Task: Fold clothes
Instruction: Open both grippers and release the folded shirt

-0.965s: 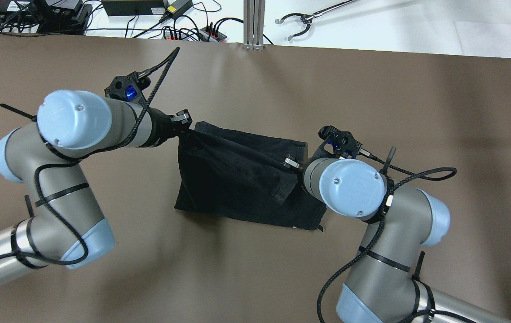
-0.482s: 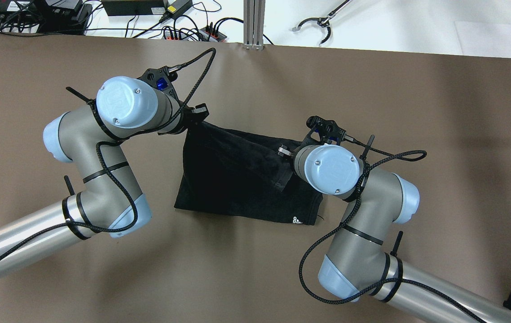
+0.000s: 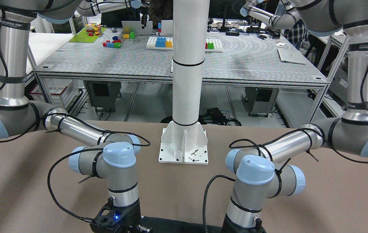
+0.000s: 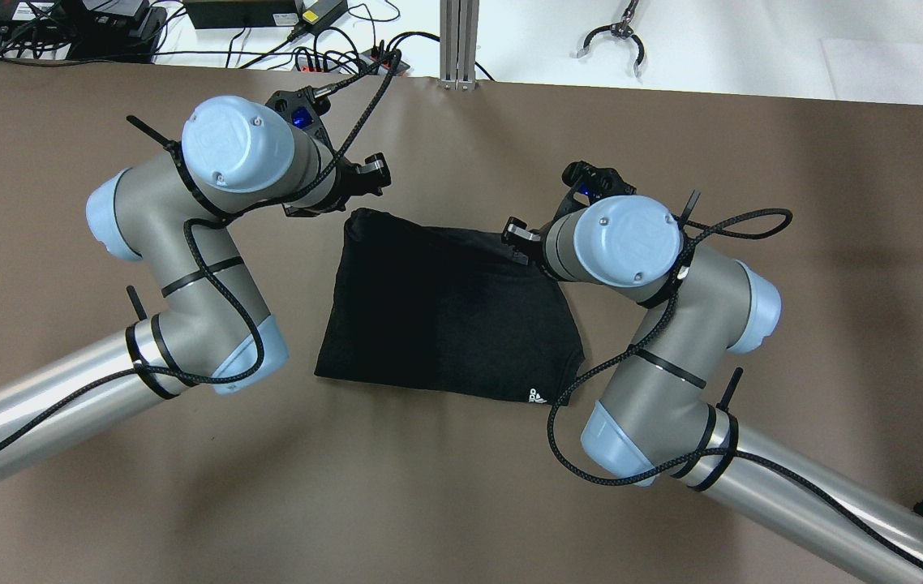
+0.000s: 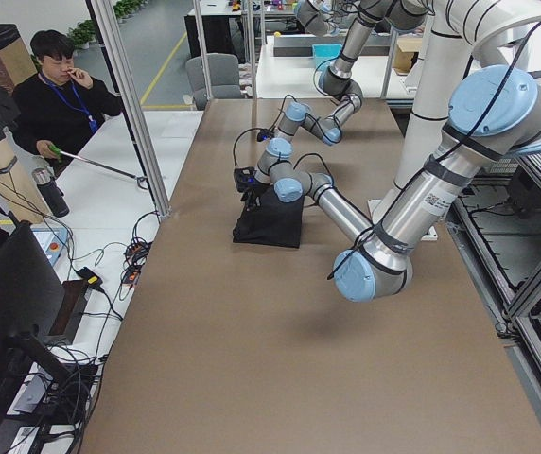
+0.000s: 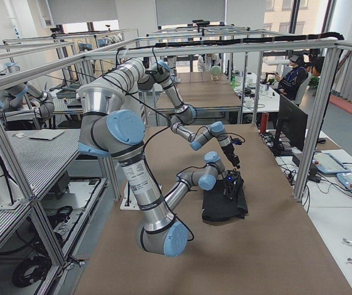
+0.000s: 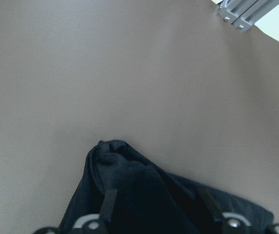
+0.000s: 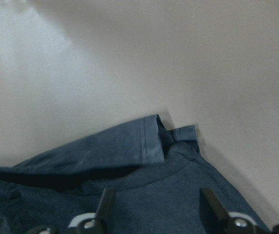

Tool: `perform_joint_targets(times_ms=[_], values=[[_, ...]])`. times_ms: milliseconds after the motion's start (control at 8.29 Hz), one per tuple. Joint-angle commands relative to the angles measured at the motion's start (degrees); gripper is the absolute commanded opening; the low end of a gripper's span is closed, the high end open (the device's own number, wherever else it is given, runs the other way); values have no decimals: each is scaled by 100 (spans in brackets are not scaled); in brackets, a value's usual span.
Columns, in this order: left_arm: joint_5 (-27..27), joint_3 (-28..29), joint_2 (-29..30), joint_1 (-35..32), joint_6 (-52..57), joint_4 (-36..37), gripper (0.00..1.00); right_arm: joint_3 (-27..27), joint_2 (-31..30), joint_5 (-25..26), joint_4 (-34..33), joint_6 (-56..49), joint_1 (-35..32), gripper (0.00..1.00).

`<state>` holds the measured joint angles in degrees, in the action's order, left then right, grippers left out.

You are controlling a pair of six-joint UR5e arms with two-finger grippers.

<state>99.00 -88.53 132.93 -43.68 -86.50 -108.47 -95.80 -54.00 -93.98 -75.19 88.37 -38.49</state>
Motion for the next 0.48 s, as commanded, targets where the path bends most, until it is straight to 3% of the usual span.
perform_joint_targets(times_ms=[0, 241, 362], values=[[734, -33, 22, -325, 11, -7, 94, -122, 153, -428, 4, 136, -116, 92], [726, -41, -91, -325, 28, -16, 94, -96, 188, -367, 4, 374, 270, 89], [734, -41, -179, -325, 28, -129, 94, -96, 171, -375, 4, 278, 280, 93]])
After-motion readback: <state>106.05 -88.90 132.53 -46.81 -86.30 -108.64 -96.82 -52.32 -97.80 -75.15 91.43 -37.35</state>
